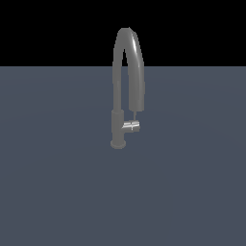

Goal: Turn on the faucet by rotating a designated handle.

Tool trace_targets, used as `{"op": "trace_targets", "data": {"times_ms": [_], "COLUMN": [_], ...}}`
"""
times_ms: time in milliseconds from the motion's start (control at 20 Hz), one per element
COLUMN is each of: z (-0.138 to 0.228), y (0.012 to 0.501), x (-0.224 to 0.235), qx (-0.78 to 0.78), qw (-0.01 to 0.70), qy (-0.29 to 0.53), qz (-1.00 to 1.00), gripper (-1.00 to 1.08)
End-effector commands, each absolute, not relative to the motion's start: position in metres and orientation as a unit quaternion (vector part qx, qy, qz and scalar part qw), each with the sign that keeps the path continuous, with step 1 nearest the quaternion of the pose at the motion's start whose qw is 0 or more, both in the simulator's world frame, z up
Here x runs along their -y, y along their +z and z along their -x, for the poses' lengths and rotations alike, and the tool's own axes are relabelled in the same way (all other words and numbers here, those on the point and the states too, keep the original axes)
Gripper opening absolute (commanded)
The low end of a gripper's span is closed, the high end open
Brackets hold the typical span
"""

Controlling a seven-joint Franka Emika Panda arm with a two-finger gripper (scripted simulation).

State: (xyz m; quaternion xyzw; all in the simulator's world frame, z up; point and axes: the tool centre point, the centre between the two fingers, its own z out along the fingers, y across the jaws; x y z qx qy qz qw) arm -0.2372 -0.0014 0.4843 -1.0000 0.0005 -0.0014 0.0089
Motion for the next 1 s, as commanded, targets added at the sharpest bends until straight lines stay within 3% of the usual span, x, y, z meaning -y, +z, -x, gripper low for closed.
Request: {"op": "trace_targets", "data": {"times_ms": [0, 500, 950], "z": [0.237, 0.224, 0.19], "y": [0.484, 0.482, 0.472], "x": [0.001, 0.001, 0.002], "qx": [0.0, -0.015, -0.052], "qw": [0.009, 0.022, 0.058], "qy": [-0.001, 0.016, 0.062], "qz": [1.0, 1.0, 0.995], "gripper": [-1.0, -1.0, -1.0]}}
